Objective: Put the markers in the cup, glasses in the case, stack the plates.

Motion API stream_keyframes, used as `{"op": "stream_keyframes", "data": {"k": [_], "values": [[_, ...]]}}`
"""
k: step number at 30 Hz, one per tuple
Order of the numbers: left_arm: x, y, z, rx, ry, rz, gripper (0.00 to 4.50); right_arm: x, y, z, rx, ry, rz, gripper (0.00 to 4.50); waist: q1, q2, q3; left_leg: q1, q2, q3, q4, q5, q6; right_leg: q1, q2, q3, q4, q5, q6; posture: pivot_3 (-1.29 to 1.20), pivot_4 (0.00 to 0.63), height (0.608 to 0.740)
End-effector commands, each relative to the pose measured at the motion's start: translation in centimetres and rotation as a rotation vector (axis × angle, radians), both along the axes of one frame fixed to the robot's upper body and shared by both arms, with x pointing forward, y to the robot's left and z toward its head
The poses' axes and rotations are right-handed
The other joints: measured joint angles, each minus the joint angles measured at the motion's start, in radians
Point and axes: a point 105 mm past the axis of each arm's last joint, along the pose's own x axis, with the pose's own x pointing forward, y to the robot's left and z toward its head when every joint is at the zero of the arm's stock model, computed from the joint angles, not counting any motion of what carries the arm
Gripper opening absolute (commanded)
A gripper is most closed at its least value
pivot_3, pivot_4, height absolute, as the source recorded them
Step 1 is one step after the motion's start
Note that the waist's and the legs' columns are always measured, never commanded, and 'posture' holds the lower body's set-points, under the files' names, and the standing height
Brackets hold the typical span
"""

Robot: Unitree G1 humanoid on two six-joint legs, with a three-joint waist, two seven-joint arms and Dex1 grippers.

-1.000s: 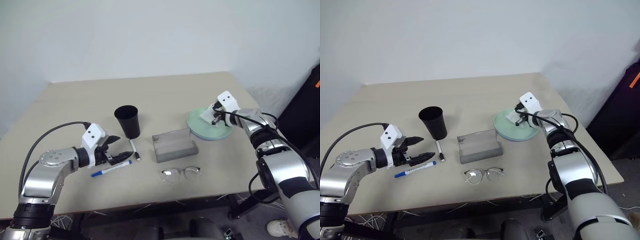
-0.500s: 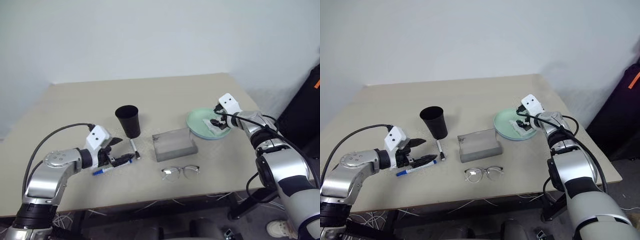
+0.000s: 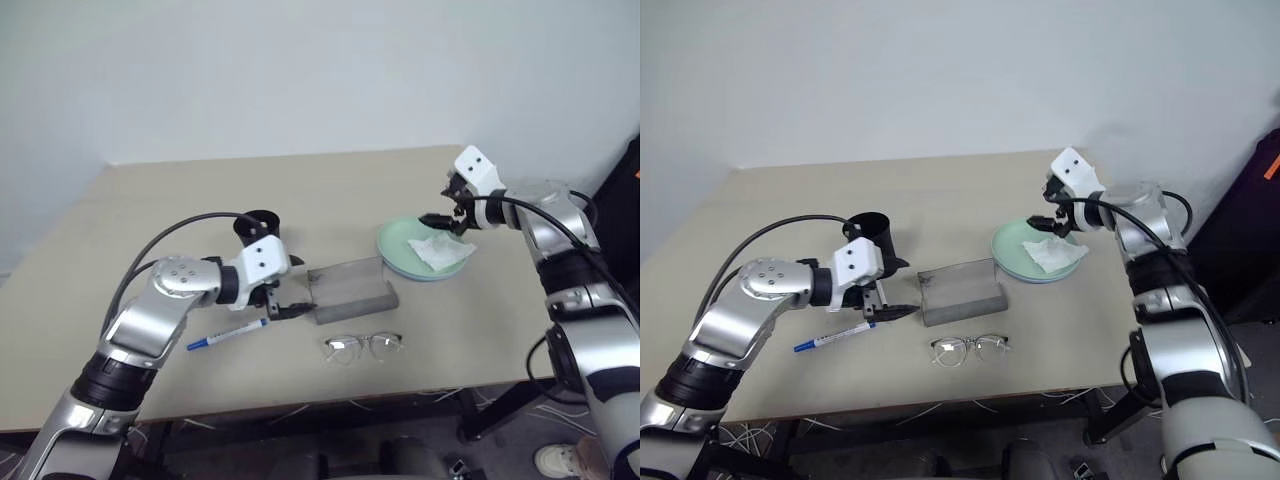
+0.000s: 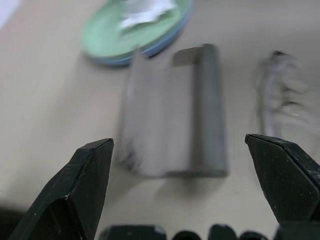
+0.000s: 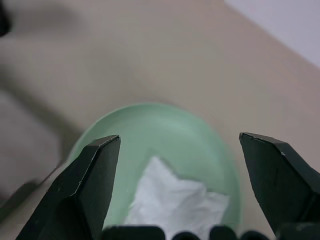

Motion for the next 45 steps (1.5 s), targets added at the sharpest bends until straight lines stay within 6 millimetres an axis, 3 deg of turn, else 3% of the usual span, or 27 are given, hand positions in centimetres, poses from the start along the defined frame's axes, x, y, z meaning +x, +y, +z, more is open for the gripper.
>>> {"op": "stream_keyframes", "data": {"k": [1,8,13,25,30,45], "values": [[-0.5,-2.2,1.1,0.039,-0.031,-0.137,4.50,-2.8,1.2,3.2,0.031,-0.071,0.207,4.11,0.004,0.000,0.000,-0.001,0.000,-0.001,0.001,0.000,0.000,0.000,0.000,0.000,0.000,0.000,0.000,0.00,0.000,0.731],[-1.1,-4.2,0.1,0.110,0.006,-0.286,4.50,-7.2,-1.3,4.9,0.069,-0.058,0.405,4.11,0.009,0.000,0.001,0.002,0.000,0.000,0.003,0.000,0.000,0.002,0.000,0.000,0.000,-0.002,-0.002,0.00,0.000,0.731],[-1.1,-5.4,-0.8,0.121,0.044,-0.336,4.50,-8.4,-3.2,5.3,0.055,-0.038,0.418,4.11,0.009,0.000,0.001,0.002,0.000,0.000,0.004,0.000,0.000,0.002,0.000,0.000,0.000,-0.002,-0.002,0.00,0.000,0.731],[-1.7,-9.1,-3.6,0.172,0.106,-0.395,4.50,-8.4,-3.2,4.9,0.053,-0.042,0.376,4.11,0.022,0.000,0.001,0.001,0.001,0.001,0.007,0.000,0.000,0.002,0.000,0.000,0.000,-0.002,-0.002,0.00,0.000,0.731],[-2.2,-10.0,-3.8,0.174,0.107,-0.434,2.93,-8.6,-3.1,4.6,0.057,-0.035,0.366,4.15,0.023,0.000,0.001,0.000,0.000,0.000,0.007,0.000,0.001,0.002,0.000,0.000,-0.001,-0.002,-0.001,0.00,0.000,0.731],[-1.2,-9.8,-4.6,0.248,0.090,-0.391,2.93,-8.9,-3.1,3.9,0.067,-0.023,0.343,4.15,0.022,0.000,0.001,0.000,0.000,0.000,0.008,0.000,0.001,0.003,0.000,0.000,-0.001,-0.002,-0.001,0.00,0.000,0.731]]}}
